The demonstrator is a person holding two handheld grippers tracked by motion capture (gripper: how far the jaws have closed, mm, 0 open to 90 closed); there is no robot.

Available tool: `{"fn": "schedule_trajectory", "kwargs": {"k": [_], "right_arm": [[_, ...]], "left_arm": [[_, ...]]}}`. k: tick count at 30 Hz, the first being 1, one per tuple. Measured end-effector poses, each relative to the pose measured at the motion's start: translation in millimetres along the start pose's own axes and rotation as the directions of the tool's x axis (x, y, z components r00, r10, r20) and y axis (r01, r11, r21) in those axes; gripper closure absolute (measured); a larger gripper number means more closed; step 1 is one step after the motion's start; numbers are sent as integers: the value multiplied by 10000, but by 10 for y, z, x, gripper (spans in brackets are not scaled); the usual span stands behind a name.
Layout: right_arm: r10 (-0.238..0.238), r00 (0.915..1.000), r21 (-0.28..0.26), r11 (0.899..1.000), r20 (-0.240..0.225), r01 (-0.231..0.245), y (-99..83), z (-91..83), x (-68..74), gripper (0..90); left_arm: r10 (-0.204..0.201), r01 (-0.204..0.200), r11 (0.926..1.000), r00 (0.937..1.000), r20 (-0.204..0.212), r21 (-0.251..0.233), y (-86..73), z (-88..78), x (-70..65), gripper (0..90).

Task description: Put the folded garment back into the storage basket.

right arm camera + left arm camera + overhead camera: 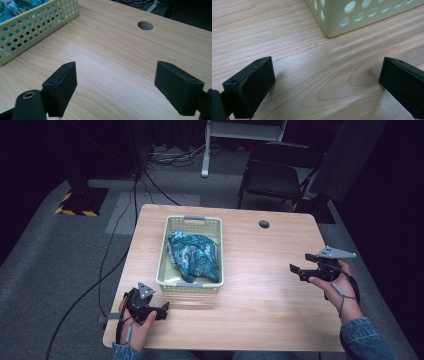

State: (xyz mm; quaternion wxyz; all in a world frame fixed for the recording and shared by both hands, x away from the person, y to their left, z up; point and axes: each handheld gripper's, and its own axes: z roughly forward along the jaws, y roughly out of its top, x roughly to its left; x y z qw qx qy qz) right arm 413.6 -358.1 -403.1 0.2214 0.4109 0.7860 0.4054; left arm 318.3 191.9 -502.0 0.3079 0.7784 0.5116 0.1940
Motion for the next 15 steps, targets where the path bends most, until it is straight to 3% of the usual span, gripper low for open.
{"fn": "schedule_trajectory", "kwargs": {"k": [15], "right_arm": [[104, 9998, 291, 9995, 142, -108, -259, 55, -87, 180]], "left_arm": [[1, -1, 10000, 10000, 0, 0, 0, 0, 0, 2]]}}
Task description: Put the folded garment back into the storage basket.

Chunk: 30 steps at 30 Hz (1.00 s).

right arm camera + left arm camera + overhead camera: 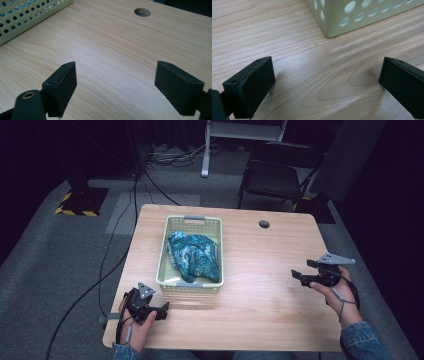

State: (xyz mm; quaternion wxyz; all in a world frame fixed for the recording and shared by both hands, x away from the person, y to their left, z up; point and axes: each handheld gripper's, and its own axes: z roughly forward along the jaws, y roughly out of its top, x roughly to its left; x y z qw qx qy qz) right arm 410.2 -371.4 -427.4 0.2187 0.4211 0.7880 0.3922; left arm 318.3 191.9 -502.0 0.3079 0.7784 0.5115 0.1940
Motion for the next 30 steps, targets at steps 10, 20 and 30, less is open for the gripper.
{"fn": "schedule_trajectory", "kwargs": {"k": [10, 20, 30], "right_arm": [[87, 9999, 274, 9996, 142, -91, -170, 30, -68, 180], [347, 9993, 540, 9979, 151, -355, -342, 47, -116, 180], [366, 9988, 975, 9945, 318, -396, -505, 101, -143, 180]], "left_arm": [[0, 0, 10000, 10000, 0, 1, 0, 0, 0, 2], [0, 0, 10000, 10000, 0, -1, 0, 0, 0, 2], [1, -1, 10000, 10000, 1, 1, 0, 0, 0, 2]]}}
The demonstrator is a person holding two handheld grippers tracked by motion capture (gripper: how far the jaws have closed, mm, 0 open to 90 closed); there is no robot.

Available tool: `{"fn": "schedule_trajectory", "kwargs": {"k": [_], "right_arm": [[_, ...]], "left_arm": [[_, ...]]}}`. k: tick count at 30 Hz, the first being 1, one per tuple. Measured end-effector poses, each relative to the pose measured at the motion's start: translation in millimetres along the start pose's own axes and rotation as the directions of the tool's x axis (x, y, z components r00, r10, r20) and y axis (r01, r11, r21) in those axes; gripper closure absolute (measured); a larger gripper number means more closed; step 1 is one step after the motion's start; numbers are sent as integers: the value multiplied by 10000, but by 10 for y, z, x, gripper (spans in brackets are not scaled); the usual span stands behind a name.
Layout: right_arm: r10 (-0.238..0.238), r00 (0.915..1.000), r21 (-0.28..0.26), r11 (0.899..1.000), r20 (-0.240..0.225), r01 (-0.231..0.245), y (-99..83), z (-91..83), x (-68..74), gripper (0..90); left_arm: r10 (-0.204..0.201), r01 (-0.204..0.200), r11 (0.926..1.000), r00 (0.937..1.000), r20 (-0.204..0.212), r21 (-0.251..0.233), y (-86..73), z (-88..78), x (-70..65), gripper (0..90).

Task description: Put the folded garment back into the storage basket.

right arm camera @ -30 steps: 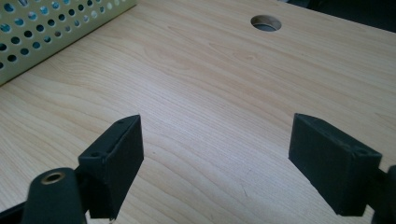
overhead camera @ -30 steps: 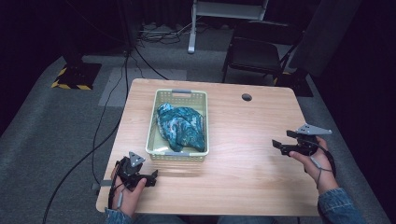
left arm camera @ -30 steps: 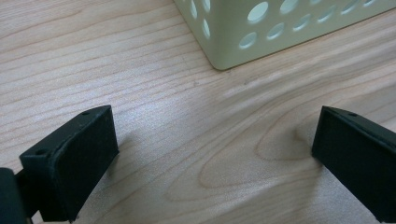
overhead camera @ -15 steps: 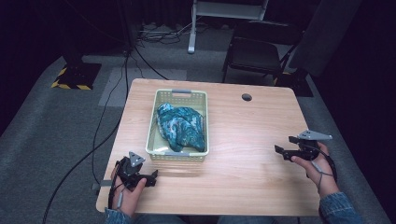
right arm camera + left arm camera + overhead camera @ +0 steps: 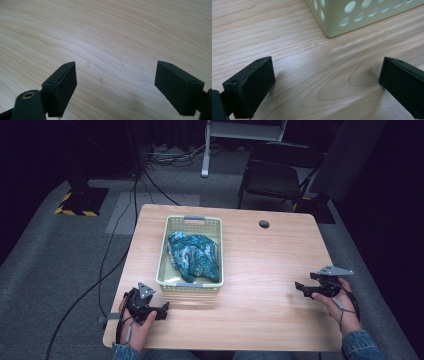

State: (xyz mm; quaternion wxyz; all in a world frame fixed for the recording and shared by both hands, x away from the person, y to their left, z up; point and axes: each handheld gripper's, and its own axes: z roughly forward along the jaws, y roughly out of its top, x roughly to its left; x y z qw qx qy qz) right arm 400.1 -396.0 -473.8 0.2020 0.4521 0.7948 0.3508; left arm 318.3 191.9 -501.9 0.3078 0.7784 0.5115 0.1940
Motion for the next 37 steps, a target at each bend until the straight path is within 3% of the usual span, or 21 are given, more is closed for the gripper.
{"fn": "schedule_trajectory", "kwargs": {"k": [22, 25, 37], "right_arm": [[63, 9999, 762, 9971, 103, -71, -248, 51, 6, 122], [128, 9999, 303, 9995, 79, -130, -303, 78, 12, 76], [30, 10000, 297, 9996, -2, -30, -332, 52, 26, 67]], "left_arm": [[8, -8, 10000, 10000, -3, 1, 9, 8, 7, 2], [9, -9, 10000, 10000, -7, 0, 9, 8, 8, 2], [-5, 5, 10000, 10000, -10, -13, 9, 9, 7, 2]]}}
